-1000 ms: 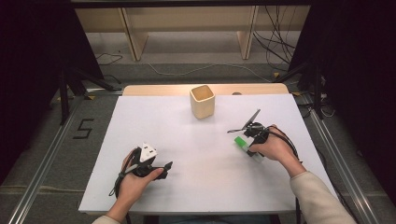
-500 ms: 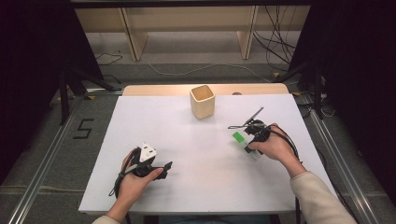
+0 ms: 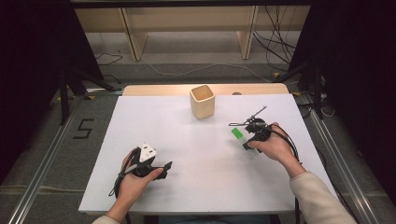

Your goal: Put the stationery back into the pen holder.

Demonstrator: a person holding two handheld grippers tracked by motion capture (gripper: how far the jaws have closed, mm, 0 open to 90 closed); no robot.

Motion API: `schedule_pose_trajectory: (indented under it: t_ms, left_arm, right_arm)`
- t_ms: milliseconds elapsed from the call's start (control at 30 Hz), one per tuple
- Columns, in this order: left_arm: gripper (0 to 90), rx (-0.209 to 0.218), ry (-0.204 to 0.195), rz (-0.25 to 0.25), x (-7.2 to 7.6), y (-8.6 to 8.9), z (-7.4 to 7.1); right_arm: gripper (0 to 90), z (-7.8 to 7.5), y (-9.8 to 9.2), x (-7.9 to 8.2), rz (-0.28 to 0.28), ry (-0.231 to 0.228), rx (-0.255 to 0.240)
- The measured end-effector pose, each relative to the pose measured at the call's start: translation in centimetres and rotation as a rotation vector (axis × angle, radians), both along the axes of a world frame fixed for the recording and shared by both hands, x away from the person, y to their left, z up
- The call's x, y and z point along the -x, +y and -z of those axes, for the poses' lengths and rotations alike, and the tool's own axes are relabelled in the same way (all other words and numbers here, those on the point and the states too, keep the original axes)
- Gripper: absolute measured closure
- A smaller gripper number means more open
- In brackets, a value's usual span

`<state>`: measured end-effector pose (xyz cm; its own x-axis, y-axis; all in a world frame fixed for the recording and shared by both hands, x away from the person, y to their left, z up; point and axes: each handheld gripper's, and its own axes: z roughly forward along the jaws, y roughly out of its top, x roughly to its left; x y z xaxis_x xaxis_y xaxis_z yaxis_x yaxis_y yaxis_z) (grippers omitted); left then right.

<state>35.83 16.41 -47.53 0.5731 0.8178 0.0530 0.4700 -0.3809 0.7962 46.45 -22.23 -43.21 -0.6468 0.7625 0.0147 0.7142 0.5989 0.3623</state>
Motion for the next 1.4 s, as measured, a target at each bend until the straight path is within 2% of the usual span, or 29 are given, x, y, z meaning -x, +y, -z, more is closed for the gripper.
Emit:
schedule_pose_trajectory:
  t_ms: [433, 867, 1033, 1400]
  left_arm:
    - [19.3, 0.006, -0.001, -0.006, 0.03, 0.01, 0.02]
    - [19.3, 0.010, 0.001, -0.007, 0.09, -0.02, 0.07]
    - [19.3, 0.010, 0.001, -0.008, 0.10, 0.01, 0.08]
    - [19.2, 0.009, 0.000, -0.008, 0.10, -0.01, 0.11]
  right_arm:
    - [66.2, -0.28, 0.12, -0.01, 0.003, -0.067, -0.058]
    - [66.2, -0.56, -0.03, -0.10, 0.014, -0.167, -0.121]
    - [66.2, -0.55, 0.13, -0.04, -0.001, -0.213, -0.146]
    - [66.2, -0.58, 0.17, -0.10, -0.001, -0.277, -0.196]
